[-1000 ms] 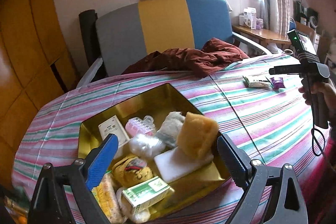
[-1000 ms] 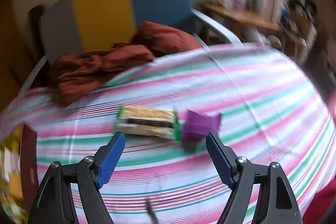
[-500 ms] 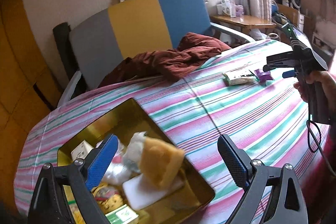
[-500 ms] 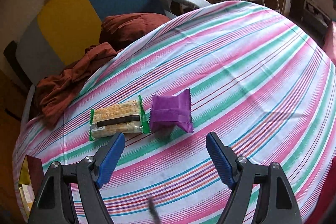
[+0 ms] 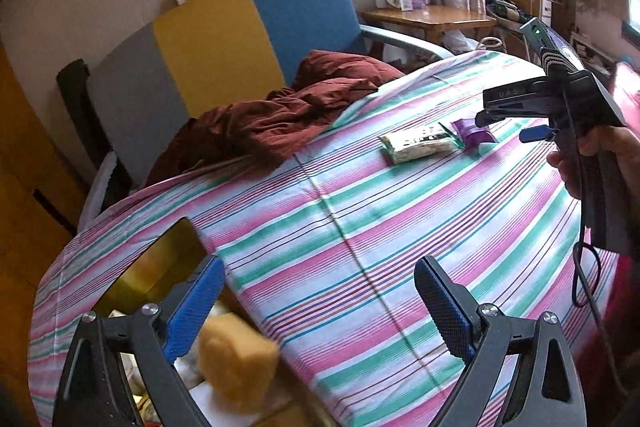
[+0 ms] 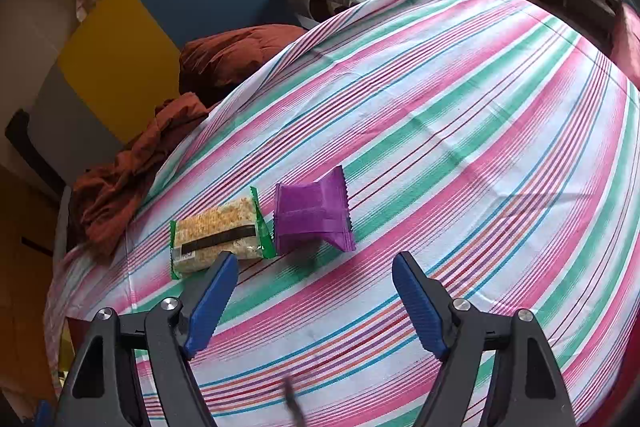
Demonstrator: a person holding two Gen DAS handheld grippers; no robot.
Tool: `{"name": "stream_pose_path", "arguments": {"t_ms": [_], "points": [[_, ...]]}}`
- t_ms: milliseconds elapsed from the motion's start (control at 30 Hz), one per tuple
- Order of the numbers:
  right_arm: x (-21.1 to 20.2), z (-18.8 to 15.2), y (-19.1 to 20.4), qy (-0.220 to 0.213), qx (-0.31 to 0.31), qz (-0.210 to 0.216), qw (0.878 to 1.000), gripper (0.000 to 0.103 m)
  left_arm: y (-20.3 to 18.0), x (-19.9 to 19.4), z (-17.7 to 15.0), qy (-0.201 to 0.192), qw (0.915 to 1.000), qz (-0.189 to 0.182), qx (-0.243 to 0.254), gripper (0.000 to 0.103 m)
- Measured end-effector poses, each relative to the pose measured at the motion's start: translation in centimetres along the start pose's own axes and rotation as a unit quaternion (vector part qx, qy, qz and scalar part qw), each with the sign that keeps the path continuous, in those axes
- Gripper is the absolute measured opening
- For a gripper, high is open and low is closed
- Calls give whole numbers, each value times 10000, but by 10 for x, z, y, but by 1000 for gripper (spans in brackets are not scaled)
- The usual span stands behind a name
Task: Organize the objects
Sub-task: 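Move both open tools toward the cracker bar and purple sachet on the cloth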
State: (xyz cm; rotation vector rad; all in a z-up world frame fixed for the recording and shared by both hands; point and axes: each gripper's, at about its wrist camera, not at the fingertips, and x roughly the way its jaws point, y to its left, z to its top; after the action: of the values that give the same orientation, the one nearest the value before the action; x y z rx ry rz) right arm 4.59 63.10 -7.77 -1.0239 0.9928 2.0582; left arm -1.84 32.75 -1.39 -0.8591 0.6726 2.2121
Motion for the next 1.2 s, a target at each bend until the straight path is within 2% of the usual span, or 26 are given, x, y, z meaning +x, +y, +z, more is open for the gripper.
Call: {"name": "stream_pose_path", "arguments": {"t_ms": [367, 733, 933, 1100, 1167, 1200], "points": [[0, 2, -7, -10, 246, 110, 9996, 81, -13, 35, 30, 339, 9989, -313, -49, 96], [3, 3, -16, 1, 501, 158, 9986, 81, -20, 77, 57, 655, 9969, -437, -91, 96], [4, 7, -33, -106, 1005, 333, 9943, 81, -13, 110, 80, 990, 9892, -837, -683, 96], [4, 7, -50, -124, 1509, 548, 9870, 81, -6, 131, 101, 1091, 9777, -1179, -1353, 95], [7, 7, -55, -45, 1675, 690, 9834, 81, -8, 136, 111, 939, 9798, -1149, -1339, 95], [8, 6, -57, -5, 1751, 749, 9817, 81, -14, 138, 117, 781, 9849, -1082, -1105, 95]]}}
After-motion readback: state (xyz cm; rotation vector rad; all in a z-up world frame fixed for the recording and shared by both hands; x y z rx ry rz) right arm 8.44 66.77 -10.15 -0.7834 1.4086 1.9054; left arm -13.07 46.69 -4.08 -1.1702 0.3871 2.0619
